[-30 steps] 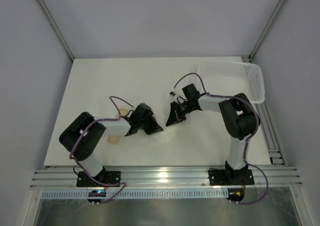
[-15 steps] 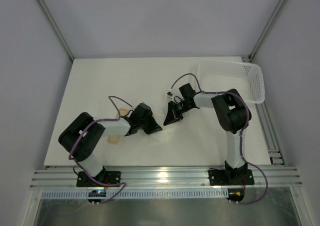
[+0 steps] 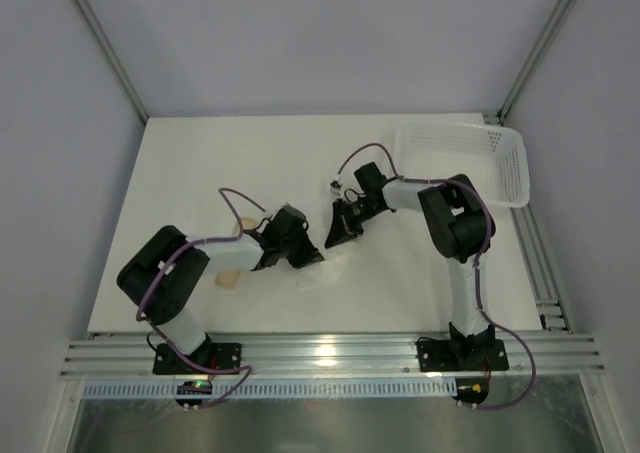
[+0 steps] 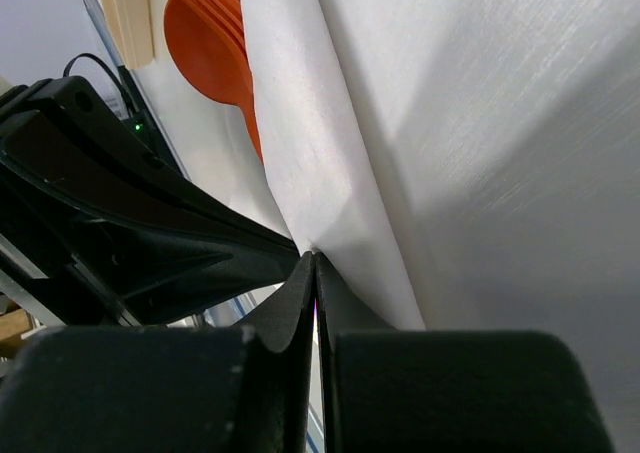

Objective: Place the utensils on the paper napkin and roll it up
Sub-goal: Roll the napkin at the center of the board.

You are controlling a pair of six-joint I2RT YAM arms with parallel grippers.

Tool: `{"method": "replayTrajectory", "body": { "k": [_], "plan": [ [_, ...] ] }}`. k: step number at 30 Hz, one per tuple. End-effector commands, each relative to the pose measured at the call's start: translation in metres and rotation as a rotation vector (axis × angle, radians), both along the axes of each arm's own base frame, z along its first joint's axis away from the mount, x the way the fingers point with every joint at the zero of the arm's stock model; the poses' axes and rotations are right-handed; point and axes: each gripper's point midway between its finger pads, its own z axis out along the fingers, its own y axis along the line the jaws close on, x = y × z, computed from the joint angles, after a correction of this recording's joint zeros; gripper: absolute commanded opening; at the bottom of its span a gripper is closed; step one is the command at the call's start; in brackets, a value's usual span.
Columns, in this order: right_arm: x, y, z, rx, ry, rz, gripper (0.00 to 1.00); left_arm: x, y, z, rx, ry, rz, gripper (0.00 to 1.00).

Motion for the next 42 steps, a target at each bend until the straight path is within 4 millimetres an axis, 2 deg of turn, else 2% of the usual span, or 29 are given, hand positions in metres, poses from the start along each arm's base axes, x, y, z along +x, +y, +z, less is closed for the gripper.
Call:
{"method": "replayTrajectory", "body": {
  "k": [1,5,9,10,13,18,24,33,42],
  "plan": [
    [0.011,-0.006,-0.035,-0.13,-0.089,0.013,0.03,-0.008,0.007,-0.002,0.081,0.014,-0.027,0.0],
    [0.011,-0.003,-0.03,-0.114,-0.102,0.021,0.04,-0.006,0.007,-0.004,0.081,0.019,-0.018,0.0],
    [0.015,-0.001,-0.009,-0.091,-0.151,0.015,0.04,-0.009,0.01,-0.008,0.087,0.027,-0.006,0.0],
    [0.017,0.0,0.005,-0.077,-0.181,0.008,0.03,-0.009,0.01,-0.007,0.083,0.026,-0.005,0.0],
    [0.013,-0.002,0.025,-0.058,-0.209,-0.002,0.04,-0.011,0.012,-0.009,0.084,0.03,0.005,0.0],
    [0.002,-0.007,0.039,-0.034,-0.227,0.001,0.03,-0.01,0.011,-0.008,0.075,0.032,0.012,0.0],
    [-0.014,-0.004,0.033,0.04,-0.185,0.061,0.04,-0.009,0.01,-0.008,0.074,0.029,0.011,0.0],
    [-0.004,0.008,0.023,0.057,-0.168,0.086,0.04,-0.009,0.009,-0.006,0.071,0.028,0.008,0.0],
    [-0.005,0.005,-0.014,-0.011,-0.12,0.083,0.04,-0.006,0.006,0.001,0.071,0.014,-0.006,0.0]
  ]
}}
